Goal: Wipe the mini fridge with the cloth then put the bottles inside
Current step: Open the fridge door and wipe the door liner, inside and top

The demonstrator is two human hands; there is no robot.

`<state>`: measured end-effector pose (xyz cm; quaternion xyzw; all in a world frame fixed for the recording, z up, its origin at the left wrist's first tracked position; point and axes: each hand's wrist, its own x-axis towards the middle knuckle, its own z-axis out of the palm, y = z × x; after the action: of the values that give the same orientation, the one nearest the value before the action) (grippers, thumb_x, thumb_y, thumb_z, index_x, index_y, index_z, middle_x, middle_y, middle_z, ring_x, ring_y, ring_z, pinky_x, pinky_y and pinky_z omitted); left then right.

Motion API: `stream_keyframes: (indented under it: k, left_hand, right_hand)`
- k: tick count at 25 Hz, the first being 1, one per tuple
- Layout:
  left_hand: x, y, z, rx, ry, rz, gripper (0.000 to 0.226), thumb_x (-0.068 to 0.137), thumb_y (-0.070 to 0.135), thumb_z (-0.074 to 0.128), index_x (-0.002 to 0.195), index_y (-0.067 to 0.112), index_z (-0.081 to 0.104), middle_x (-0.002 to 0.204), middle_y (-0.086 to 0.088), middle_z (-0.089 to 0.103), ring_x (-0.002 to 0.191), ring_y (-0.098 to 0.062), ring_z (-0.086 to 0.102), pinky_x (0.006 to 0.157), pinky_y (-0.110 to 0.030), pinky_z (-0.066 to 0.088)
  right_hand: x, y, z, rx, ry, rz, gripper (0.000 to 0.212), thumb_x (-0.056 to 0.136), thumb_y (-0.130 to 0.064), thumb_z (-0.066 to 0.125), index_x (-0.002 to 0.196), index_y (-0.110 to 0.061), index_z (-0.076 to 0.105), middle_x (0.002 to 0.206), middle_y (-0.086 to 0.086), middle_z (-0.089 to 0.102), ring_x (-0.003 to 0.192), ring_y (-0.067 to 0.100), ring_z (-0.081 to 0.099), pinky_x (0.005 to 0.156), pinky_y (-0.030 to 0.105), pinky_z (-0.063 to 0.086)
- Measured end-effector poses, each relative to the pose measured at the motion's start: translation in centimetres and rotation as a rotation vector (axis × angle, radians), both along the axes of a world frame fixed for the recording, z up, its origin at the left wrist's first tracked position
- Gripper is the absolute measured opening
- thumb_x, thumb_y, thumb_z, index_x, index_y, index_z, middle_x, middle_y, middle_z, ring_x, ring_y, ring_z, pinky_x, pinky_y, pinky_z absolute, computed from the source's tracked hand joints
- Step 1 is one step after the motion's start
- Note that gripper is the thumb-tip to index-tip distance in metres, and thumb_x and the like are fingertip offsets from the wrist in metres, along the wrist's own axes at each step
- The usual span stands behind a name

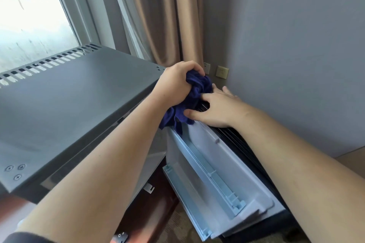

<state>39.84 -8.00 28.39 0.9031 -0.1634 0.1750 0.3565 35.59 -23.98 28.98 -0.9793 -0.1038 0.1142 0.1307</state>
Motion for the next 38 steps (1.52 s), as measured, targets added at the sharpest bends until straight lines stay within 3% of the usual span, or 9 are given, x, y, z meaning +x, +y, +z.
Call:
stream_keyframes:
  k: [6, 10, 14, 18, 21, 29, 32, 34, 38]
  left_hand:
    - [-5.8, -3.2, 0.5, -0.033, 0.069, -0.073, 0.041, 0.079, 0.001, 0.057, 0.103, 0.032, 0.069, 0.094, 0.026, 0.066, 0.082, 0.010, 0.060, 0.076, -0.004, 0.040]
    - [-11.5, -7.6, 1.3, 0.043, 0.135, -0.238, 0.042, 0.079, 0.004, 0.057, 0.112, 0.027, 0.068, 0.103, 0.022, 0.068, 0.092, 0.003, 0.061, 0.084, -0.008, 0.044]
    - [-15.5, -12.3, 2.1, 0.119, 0.274, -0.336, 0.041, 0.081, 0.031, 0.057, 0.121, 0.034, 0.065, 0.122, 0.010, 0.064, 0.112, -0.004, 0.057, 0.100, -0.018, 0.042]
    - [-17.8, -15.5, 1.8, 0.188, 0.122, -0.218, 0.029, 0.090, 0.049, 0.068, 0.114, 0.033, 0.067, 0.108, 0.009, 0.070, 0.102, -0.008, 0.063, 0.098, -0.031, 0.048]
    - [-19.3, -16.7, 1.7, 0.099, 0.140, -0.143, 0.028, 0.085, 0.055, 0.071, 0.106, 0.037, 0.067, 0.100, 0.017, 0.073, 0.094, -0.003, 0.067, 0.092, -0.031, 0.053]
    - [-21.7, -19.0, 1.4, 0.216, 0.061, -0.102, 0.035, 0.080, 0.060, 0.071, 0.110, 0.043, 0.061, 0.106, 0.019, 0.069, 0.100, -0.008, 0.064, 0.093, -0.034, 0.050]
    - [-20.8, -17.6, 1.4, 0.155, 0.063, -0.215, 0.032, 0.078, 0.036, 0.080, 0.107, 0.037, 0.066, 0.104, 0.024, 0.069, 0.097, 0.002, 0.064, 0.089, -0.018, 0.048]
    - [-19.2, -15.8, 1.5, 0.143, 0.045, -0.210, 0.033, 0.075, 0.024, 0.080, 0.103, 0.036, 0.067, 0.094, 0.029, 0.068, 0.087, 0.010, 0.063, 0.080, -0.006, 0.043]
    - [-14.5, -11.1, 0.6, 0.112, -0.022, 0.015, 0.036, 0.076, 0.019, 0.077, 0.105, 0.036, 0.066, 0.099, 0.016, 0.069, 0.091, -0.003, 0.064, 0.088, -0.021, 0.048]
  right_hand:
    - [-6.4, -5.2, 0.3, 0.000, -0.153, -0.015, 0.065, 0.082, -0.080, 0.045, 0.143, -0.056, 0.039, 0.169, 0.000, 0.006, 0.155, 0.029, -0.001, 0.122, 0.052, 0.009]
    - [-12.7, -10.9, 0.6, 0.000, -0.193, 0.013, 0.065, 0.071, -0.088, 0.039, 0.131, -0.063, 0.047, 0.169, -0.006, 0.005, 0.156, 0.024, -0.002, 0.122, 0.051, 0.012]
    - [-16.5, -16.2, -0.5, 0.059, -0.099, -0.018, 0.077, 0.065, -0.089, 0.037, 0.136, -0.060, 0.045, 0.169, -0.003, 0.007, 0.156, 0.025, -0.001, 0.124, 0.051, 0.014]
    - [-18.5, -18.1, -2.5, 0.255, -0.270, -0.012, 0.062, 0.081, -0.068, 0.061, 0.139, -0.048, 0.051, 0.163, 0.001, 0.028, 0.151, 0.025, 0.022, 0.121, 0.044, 0.026]
    - [-20.5, -18.5, -4.6, 0.549, -0.523, -0.009, 0.042, 0.080, -0.043, 0.077, 0.120, -0.033, 0.067, 0.135, -0.007, 0.056, 0.123, 0.011, 0.054, 0.102, 0.027, 0.045]
    - [-23.1, -20.8, -6.4, 0.790, -0.661, -0.112, 0.026, 0.084, -0.015, 0.075, 0.107, -0.022, 0.064, 0.120, -0.007, 0.064, 0.117, 0.009, 0.061, 0.099, 0.027, 0.048]
    - [-22.3, -20.6, -5.6, 0.845, -0.557, -0.234, 0.038, 0.080, -0.012, 0.071, 0.104, -0.029, 0.047, 0.115, -0.014, 0.058, 0.113, 0.012, 0.060, 0.092, 0.033, 0.050]
    - [-21.1, -19.6, -4.7, 0.811, -0.522, -0.191, 0.057, 0.078, -0.026, 0.076, 0.122, -0.034, 0.041, 0.118, -0.021, 0.048, 0.116, 0.007, 0.053, 0.092, 0.024, 0.043]
    - [-18.3, -16.4, -2.9, 0.698, -0.390, -0.074, 0.102, 0.071, -0.061, 0.069, 0.152, -0.049, 0.009, 0.144, -0.017, 0.029, 0.132, -0.001, 0.031, 0.100, 0.015, 0.023]
